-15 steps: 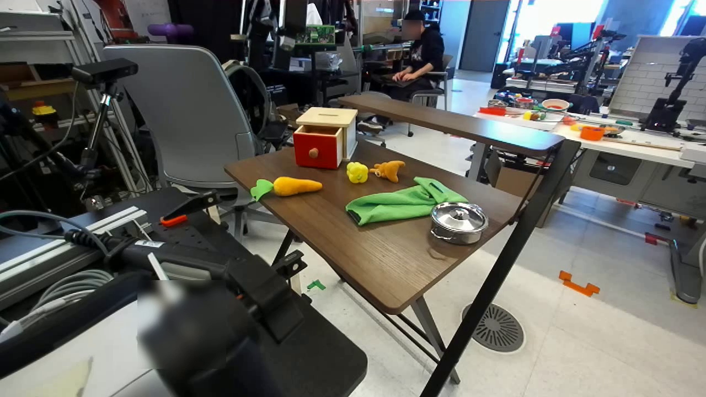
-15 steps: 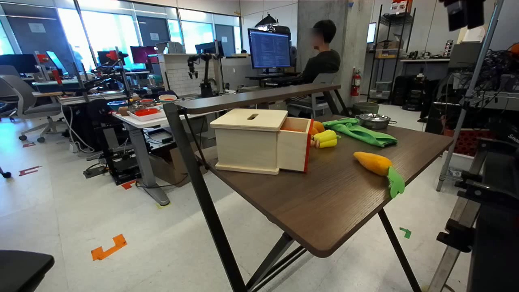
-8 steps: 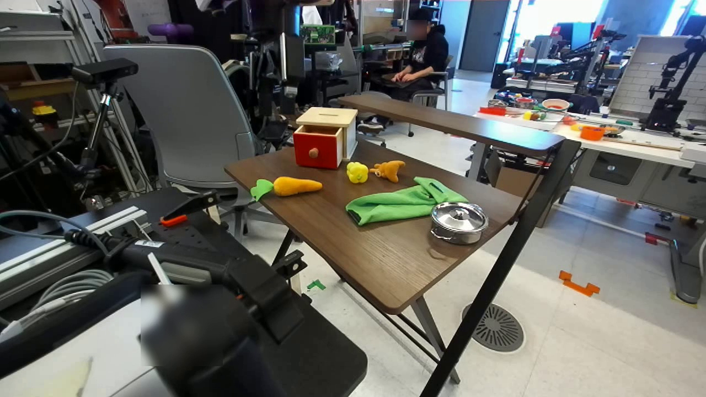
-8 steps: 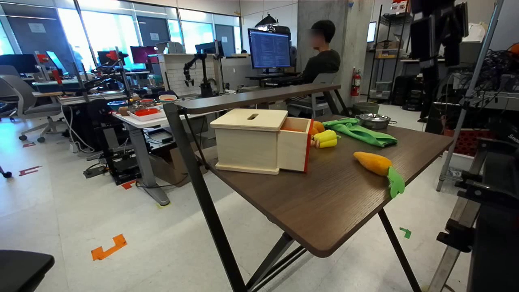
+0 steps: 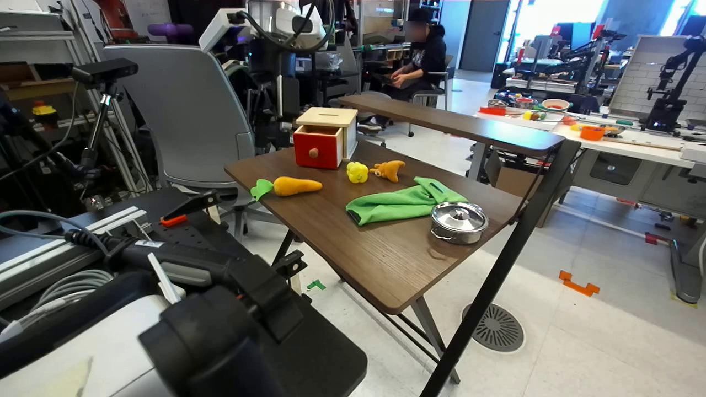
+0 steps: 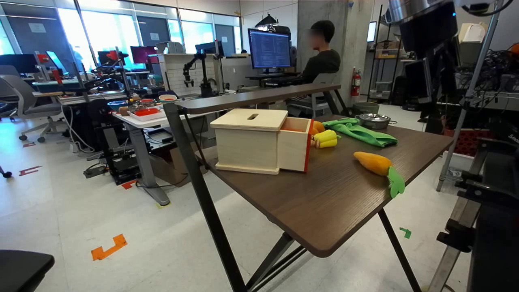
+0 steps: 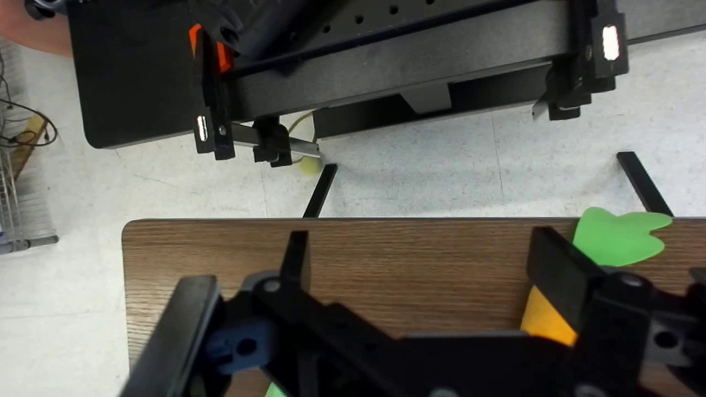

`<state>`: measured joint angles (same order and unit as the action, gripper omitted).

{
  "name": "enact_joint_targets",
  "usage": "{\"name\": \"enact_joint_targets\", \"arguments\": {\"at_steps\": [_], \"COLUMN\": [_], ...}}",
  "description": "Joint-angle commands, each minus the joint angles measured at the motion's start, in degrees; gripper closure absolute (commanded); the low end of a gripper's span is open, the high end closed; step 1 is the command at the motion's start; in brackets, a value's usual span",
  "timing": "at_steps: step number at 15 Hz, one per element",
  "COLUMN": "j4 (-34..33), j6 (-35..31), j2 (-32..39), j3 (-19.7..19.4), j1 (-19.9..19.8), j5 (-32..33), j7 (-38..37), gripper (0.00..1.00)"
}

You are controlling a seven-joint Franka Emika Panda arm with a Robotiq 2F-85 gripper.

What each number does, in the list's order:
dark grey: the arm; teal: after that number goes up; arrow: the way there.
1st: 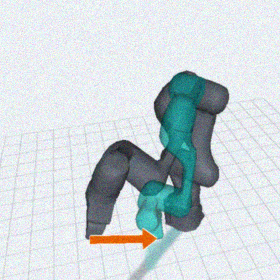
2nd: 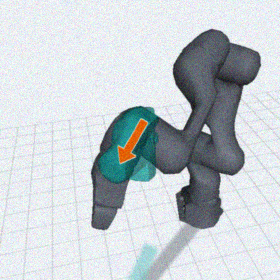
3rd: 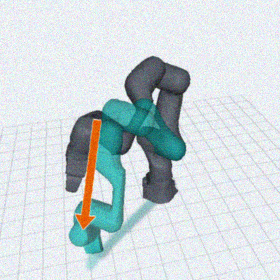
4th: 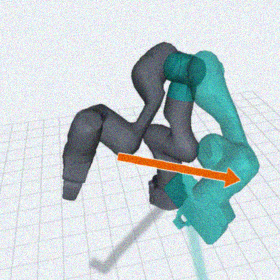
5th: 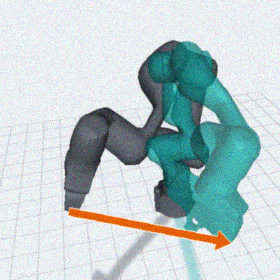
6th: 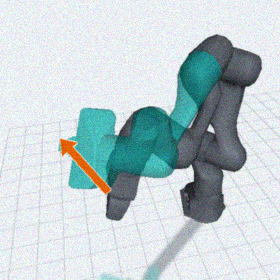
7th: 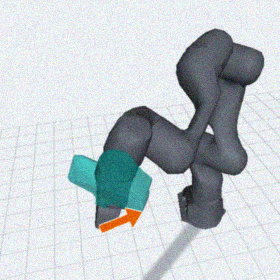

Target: Move the carrot to the right

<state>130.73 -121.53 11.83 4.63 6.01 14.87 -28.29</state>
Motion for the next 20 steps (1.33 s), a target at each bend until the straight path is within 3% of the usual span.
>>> {"name": "enact_joint_targets", "arguments": {"at_steps": [1, 10, 14, 20], "j4": [-0.07, 0.35, 0.13, 1.69], "j6": [-1.10, -19.88, -24.13, -35.88], "j2": [-0.06, 4.76, 8.14, 12.50], "j3": [-1.65, -3.44, -4.15, -5.46], "j1": [1.31, 2.45, 4.27, 6.72], "j5": [2.19, 1.13, 0.53, -0.90], "j7": [-2.88, -15.07, -16.42, -16.26], "gripper": [0.00, 0.00, 0.00, 0.00]}}
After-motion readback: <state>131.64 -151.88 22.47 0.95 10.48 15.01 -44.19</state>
